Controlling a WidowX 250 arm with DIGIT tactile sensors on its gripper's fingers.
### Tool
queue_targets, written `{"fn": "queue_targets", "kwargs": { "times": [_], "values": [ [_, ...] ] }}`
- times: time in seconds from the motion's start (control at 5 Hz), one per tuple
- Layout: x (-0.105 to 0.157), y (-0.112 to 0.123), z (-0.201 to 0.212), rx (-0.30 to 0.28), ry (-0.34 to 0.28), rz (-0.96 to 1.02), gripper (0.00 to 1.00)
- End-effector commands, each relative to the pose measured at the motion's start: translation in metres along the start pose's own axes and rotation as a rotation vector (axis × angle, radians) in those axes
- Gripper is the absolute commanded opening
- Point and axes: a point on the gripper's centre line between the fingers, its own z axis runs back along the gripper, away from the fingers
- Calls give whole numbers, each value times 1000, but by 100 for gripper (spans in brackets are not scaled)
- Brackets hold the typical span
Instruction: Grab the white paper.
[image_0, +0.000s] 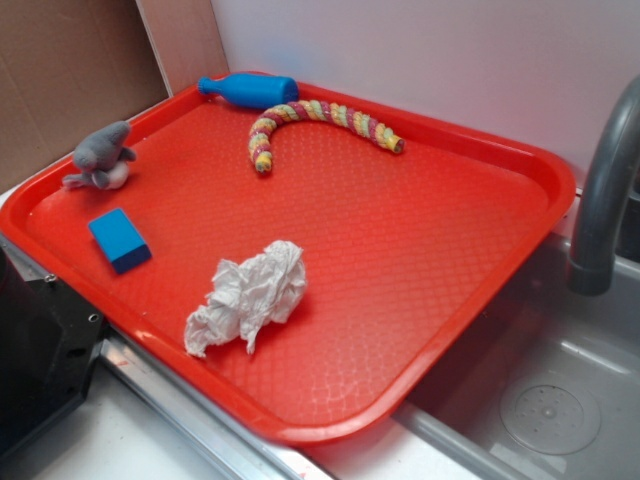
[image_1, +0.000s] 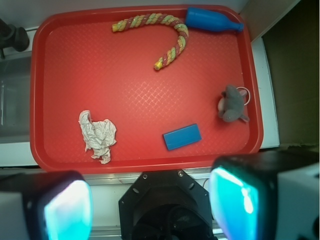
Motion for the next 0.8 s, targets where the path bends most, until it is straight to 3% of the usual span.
{"fn": "queue_targets", "kwargs": {
  "times": [0.0, 0.2, 0.4, 0.6],
  "values": [
    [0, 0, 0, 0, 0, 0, 100],
    [1, -36, -52, 21, 37, -155, 100],
    [-2, -60, -101, -11, -17, -254, 100],
    [-8, -71, -134, -61, 9, -338, 100]
  ]
}}
